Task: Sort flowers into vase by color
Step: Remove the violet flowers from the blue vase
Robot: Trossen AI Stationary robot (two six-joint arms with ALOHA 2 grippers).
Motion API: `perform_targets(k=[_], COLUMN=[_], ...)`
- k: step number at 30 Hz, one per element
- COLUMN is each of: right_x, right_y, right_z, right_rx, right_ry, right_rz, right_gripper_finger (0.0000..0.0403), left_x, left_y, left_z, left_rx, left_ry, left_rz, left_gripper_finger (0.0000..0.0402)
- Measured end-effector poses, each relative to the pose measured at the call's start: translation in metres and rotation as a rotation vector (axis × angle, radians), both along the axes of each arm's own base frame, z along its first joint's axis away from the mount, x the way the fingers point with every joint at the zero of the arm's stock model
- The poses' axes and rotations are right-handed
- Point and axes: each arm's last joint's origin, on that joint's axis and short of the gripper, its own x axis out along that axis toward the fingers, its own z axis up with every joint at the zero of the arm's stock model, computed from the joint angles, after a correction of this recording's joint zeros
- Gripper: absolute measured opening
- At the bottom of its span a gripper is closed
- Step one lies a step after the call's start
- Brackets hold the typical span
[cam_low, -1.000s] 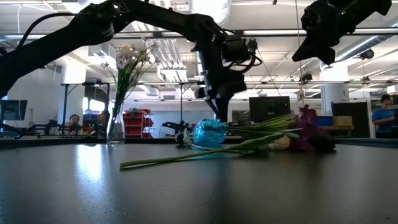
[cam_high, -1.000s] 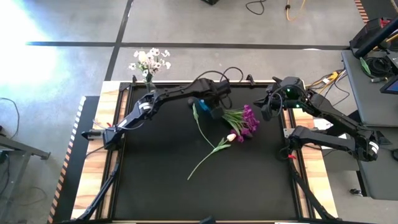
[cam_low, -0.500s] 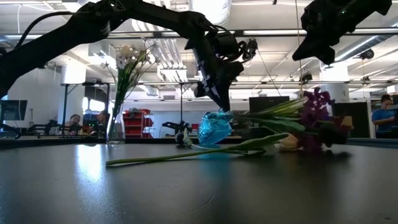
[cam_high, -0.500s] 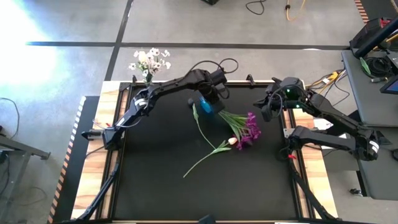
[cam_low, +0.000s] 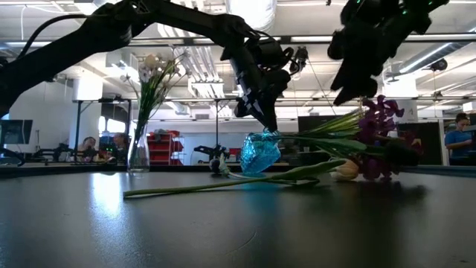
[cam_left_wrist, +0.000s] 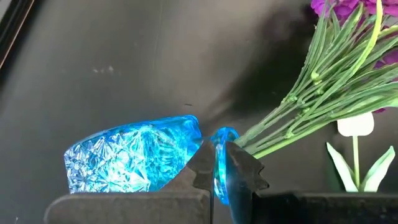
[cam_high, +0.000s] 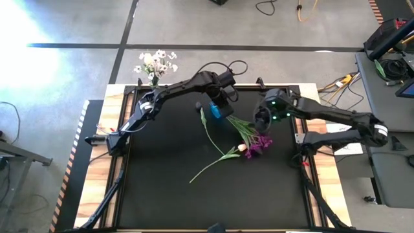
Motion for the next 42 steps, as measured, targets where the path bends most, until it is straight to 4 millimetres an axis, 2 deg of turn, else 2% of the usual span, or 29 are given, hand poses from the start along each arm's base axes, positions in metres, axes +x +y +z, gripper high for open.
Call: perform_targets(k=[5, 11, 17, 24, 28, 32, 34, 35, 42], right_x=[0.017, 0.036, 0.047, 0.053, 0.056, 0.055, 0.053, 0.052, 0.054], right_y=[-0.006, -0.001, 0.000, -0.003, -0.004, -0.004, -0.003, -0.002, -0.002], right_z=[-0.019, -0.036, -0.051, -0.068, -0.074, -0.071, -0.065, -0.059, -0.008], right_rx=[0.043, 0.058, 0.018, 0.027, 0.020, 0.029, 0.039, 0.043, 0.094], right_ry=[0.066, 0.101, 0.168, 0.245, 0.261, 0.248, 0.240, 0.235, 0.290], right_rz=[-0.005, -0.001, -0.073, -0.096, -0.079, -0.075, -0.083, -0.086, -0.096], right_gripper_finger=[0.0286, 0.0286, 0.0284, 0.0246, 0.0193, 0.0097, 0.0043, 0.0028, 0.0025], left_x=[-0.001, -0.002, -0.003, -0.003, -0.004, -0.005, -0.007, -0.008, -0.014], left_y=[0.002, 0.006, 0.008, 0.009, 0.010, 0.013, 0.013, 0.014, 0.026], left_z=[0.000, 0.000, 0.000, 0.001, 0.001, 0.002, 0.005, 0.007, 0.026], left_rx=[0.008, -0.009, -0.012, -0.027, -0.038, -0.072, -0.086, -0.097, -0.198], left_ry=[-0.004, -0.017, -0.018, -0.024, -0.028, -0.044, -0.059, -0.071, -0.209], left_rz=[-0.013, -0.014, -0.010, -0.010, -0.010, -0.012, -0.018, -0.020, -0.026], left_gripper_finger=[0.0000, 0.0000, 0.0000, 0.0000, 0.0000, 0.0000, 0.0000, 0.0000, 0.0000])
